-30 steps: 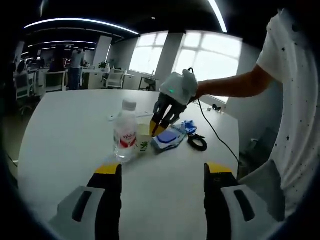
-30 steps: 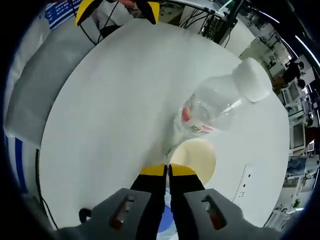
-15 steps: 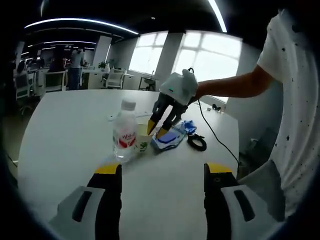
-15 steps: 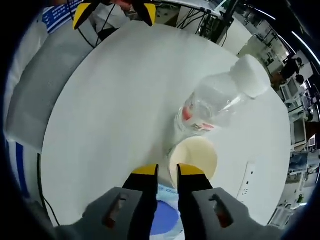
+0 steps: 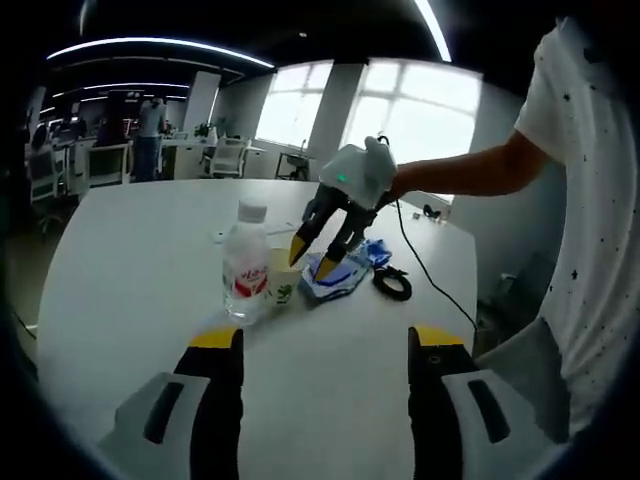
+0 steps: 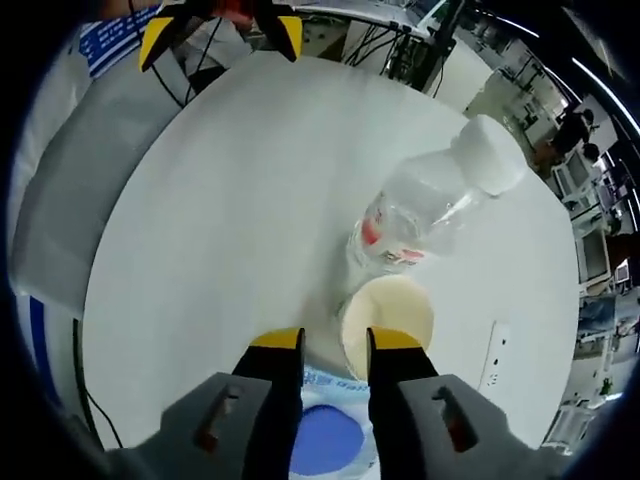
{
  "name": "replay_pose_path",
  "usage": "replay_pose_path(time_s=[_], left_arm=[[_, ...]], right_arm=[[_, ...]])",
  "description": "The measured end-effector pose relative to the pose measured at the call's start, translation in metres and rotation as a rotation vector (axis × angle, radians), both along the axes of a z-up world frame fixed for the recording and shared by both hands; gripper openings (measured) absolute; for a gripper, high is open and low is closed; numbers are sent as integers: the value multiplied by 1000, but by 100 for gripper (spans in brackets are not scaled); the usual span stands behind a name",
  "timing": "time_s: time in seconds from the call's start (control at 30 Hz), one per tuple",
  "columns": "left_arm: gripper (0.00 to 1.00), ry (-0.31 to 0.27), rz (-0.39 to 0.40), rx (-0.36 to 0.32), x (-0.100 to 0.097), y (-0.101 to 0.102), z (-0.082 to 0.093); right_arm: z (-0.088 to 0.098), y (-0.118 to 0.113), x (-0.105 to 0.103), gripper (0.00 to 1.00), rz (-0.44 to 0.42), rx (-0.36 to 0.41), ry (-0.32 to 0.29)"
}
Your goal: Arrange the tabletop items into an orderly group along one side of the table until the central work area is clear of visible clutter.
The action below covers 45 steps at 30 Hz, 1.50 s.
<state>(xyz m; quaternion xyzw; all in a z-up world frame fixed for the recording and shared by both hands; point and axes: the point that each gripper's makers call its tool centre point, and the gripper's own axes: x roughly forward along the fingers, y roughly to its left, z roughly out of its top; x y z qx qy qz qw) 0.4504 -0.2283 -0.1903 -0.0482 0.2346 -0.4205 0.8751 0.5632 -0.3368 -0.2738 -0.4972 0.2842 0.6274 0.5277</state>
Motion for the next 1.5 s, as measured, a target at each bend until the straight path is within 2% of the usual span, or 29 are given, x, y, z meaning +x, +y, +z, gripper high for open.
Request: replay_pose_path(time_s=[0.17, 0.43, 0.77, 1.33, 1.5], left_arm=[[68, -2, -7, 5, 0, -1, 2], [69, -3, -20, 17, -2, -5, 4], [70, 1, -47, 36, -5, -17, 5], [75, -8, -64, 72, -3, -31, 9], [76, -15, -62, 81, -3, -38, 12]], right_arm=[[2, -1, 0, 29, -21, 18, -6], [4, -2, -5, 30, -44, 41, -7], [14, -7, -6, 38, -142, 133, -2], [30, -31, -10, 47, -297, 249, -5], [35, -45, -14, 48, -355, 289, 0]])
